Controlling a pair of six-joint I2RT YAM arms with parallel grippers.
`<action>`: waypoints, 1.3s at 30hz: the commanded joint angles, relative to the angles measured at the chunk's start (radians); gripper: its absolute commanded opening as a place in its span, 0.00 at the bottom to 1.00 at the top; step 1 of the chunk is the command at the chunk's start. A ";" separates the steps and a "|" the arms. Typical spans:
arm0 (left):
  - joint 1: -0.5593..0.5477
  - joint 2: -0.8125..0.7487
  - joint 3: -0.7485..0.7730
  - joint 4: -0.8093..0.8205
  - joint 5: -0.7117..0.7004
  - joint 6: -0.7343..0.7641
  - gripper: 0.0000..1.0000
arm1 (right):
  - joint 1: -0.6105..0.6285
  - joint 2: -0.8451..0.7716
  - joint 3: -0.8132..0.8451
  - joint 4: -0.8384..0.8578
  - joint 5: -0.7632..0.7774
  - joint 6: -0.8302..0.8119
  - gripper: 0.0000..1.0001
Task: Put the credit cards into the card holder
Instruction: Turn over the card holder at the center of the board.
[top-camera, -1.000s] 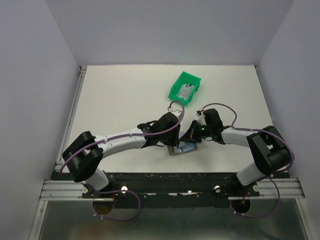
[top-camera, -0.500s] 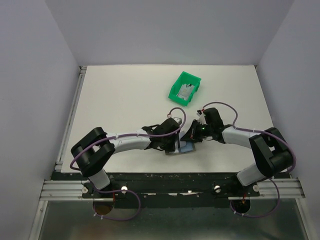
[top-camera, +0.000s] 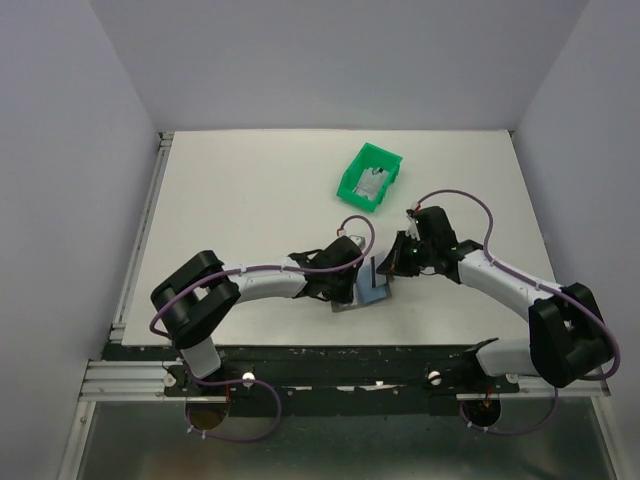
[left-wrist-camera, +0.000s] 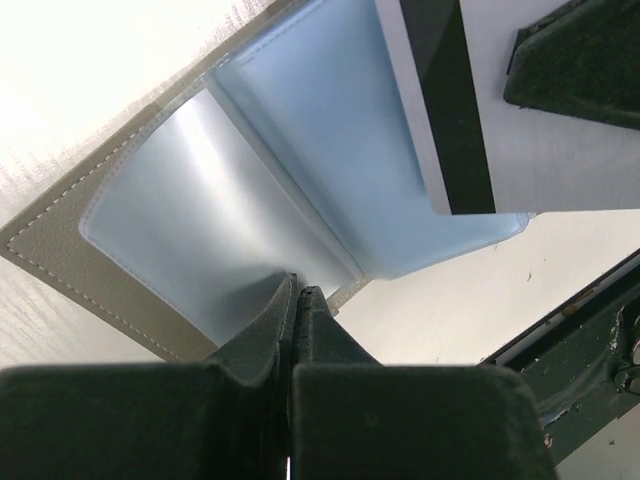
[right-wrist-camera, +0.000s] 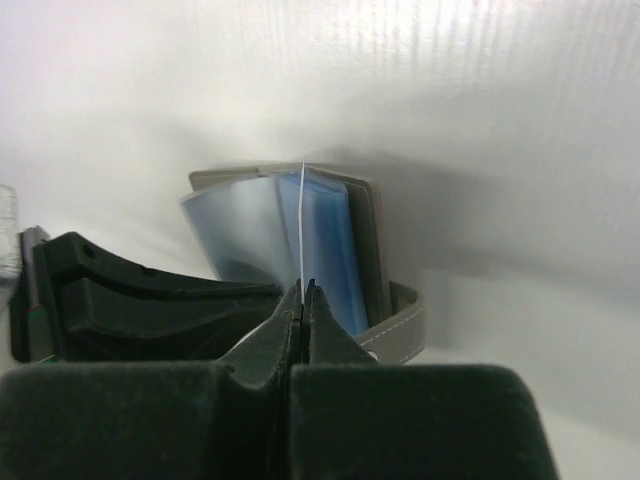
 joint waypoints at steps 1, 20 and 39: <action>0.000 0.036 0.024 -0.003 -0.018 0.002 0.00 | 0.006 -0.016 0.023 -0.133 0.108 -0.072 0.00; 0.001 0.045 0.048 -0.014 -0.021 0.013 0.00 | 0.006 -0.046 0.022 -0.204 0.192 -0.154 0.01; 0.001 0.042 0.050 -0.018 -0.021 0.013 0.00 | 0.006 0.015 -0.024 -0.050 0.039 -0.100 0.01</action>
